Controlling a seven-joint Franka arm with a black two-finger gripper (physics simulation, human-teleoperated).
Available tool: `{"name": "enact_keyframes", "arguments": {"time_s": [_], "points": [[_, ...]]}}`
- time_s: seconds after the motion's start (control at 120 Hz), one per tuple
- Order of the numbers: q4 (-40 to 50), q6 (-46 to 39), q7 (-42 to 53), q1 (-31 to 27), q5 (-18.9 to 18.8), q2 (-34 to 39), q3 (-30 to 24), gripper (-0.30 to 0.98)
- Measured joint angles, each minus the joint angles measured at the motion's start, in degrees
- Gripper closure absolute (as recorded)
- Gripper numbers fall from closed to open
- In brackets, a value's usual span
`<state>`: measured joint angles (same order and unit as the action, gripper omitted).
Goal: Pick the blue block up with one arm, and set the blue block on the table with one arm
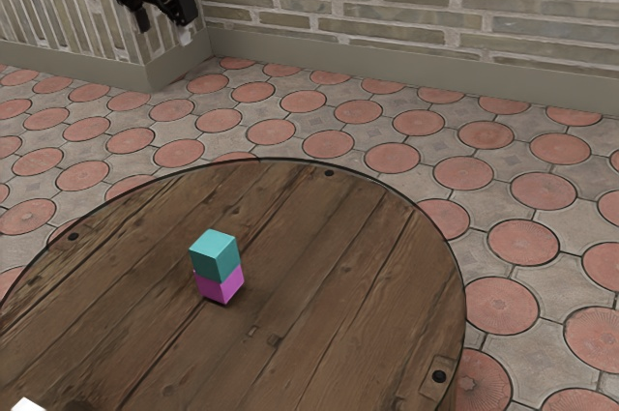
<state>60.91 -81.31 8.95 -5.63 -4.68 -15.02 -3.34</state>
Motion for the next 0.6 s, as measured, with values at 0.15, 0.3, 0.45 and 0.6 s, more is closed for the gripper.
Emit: {"name": "enact_keyframes", "arguments": {"time_s": [0.15, 0.3, 0.45, 0.6], "points": [[1.2, -0.5, -0.8, -0.3, 0.1, -1.2, -0.2, 0.00], [2.1, -3.4, -2.0, -0.1, 2.6, -8.1, -0.5, 0.00], [27.5, -16.4, -3.6, 0.5, 6.0, -1.9, -0.6, 0.00], [43.1, -28.6, -5.0, 1.7, 7.3, 3.9, -0.6, 0.00]]}}
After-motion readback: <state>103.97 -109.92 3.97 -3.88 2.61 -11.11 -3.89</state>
